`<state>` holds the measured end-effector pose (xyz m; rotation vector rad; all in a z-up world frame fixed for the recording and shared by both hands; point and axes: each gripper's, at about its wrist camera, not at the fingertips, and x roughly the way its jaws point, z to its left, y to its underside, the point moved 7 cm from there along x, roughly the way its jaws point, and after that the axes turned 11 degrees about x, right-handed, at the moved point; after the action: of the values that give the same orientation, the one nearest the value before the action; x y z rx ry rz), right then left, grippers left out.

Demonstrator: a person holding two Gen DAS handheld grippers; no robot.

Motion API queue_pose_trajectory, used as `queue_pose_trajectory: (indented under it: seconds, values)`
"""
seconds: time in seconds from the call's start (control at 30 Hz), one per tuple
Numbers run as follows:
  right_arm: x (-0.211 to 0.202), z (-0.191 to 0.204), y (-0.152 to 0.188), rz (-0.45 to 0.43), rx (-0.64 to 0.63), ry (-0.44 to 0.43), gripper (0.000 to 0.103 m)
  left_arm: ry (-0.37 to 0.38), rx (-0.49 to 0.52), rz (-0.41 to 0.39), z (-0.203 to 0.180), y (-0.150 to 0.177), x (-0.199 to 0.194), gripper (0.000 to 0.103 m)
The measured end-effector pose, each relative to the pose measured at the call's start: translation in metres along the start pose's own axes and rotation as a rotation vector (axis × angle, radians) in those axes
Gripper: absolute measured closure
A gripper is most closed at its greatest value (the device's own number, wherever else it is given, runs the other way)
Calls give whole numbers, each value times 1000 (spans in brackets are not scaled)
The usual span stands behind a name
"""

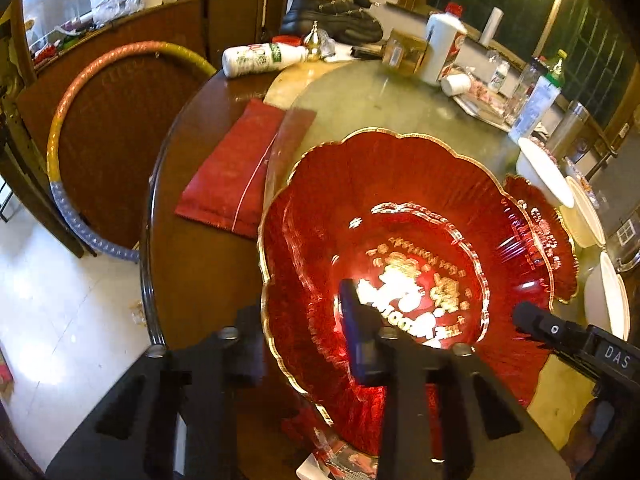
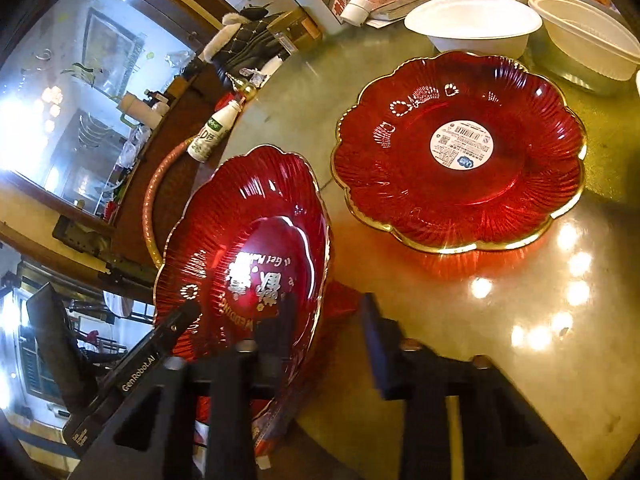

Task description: Organize plates and bowls

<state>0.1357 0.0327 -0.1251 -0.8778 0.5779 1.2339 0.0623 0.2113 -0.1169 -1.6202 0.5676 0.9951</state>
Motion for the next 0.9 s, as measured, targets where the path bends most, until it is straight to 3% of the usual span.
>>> queue_pose_trajectory:
  seconds: [0.07, 0.17, 0.47, 0.9]
  values:
    - [-2, 4, 0, -8, -14, -12, 91, -1, 5, -5, 0, 1, 1, 87]
    - [1, 11, 1, -27, -56, 31, 92, -27, 21, -17, 0, 1, -2, 87]
    - [-15, 34, -1, -107, -141, 10, 93, -83, 17, -122, 7, -13, -34, 88]
    - [-24, 41, 1, -139, -197, 28, 93, -93, 4, -131, 7, -10, -36, 88]
